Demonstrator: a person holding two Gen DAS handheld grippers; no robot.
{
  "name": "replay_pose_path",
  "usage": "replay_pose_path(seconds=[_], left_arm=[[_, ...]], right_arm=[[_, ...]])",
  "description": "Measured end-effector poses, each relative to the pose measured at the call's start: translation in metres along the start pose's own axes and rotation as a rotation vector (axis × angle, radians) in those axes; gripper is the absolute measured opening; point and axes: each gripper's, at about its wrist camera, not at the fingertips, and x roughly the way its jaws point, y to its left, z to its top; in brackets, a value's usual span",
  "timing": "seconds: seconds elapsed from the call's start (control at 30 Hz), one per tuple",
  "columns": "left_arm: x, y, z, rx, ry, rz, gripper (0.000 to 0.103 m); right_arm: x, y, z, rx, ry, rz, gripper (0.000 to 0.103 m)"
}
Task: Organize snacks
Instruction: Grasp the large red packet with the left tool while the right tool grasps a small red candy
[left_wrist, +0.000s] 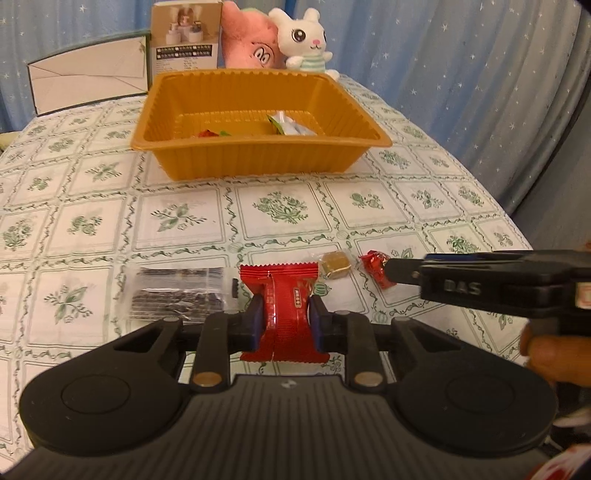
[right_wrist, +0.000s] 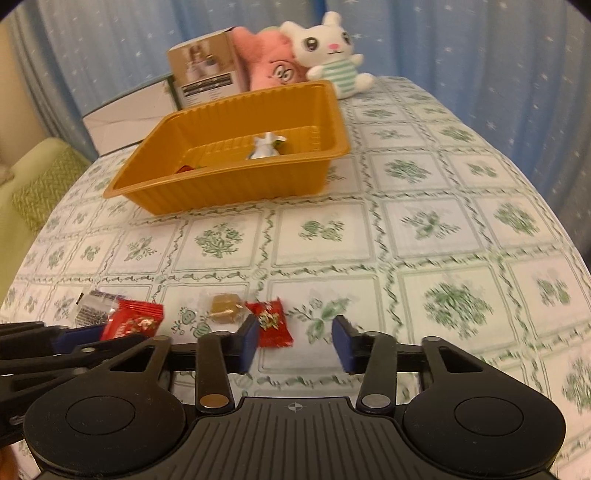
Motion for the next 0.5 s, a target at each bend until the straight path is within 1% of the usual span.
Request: replay_pose_path(seconds=[0.13, 0.27, 0.4, 0.5], left_arm=[[-0.007, 0.005, 0.001, -0.016, -0.012, -0.002, 0.022], [-0.011, 0.008, 0.003, -0.026, -0.02, -0.003, 0.022], [-0.015, 0.009, 0.003, -0.032, -0.025, -0.004, 0.022], [-0.015, 0.011, 0.002, -0.04, -0.023, -0.005, 0.022]], right_arm=[[0.012, 0.006, 0.004, -0.042, 0.016, 0.006, 0.038], [0.02, 0.011, 0.006, -0.061, 0.034, 0.01, 0.038], [0.019, 0.012, 0.009, -0.026, 0.017, 0.023, 0.038], [0.017, 0.011, 0.012, -0.003, 0.0, 0.014, 0.038]])
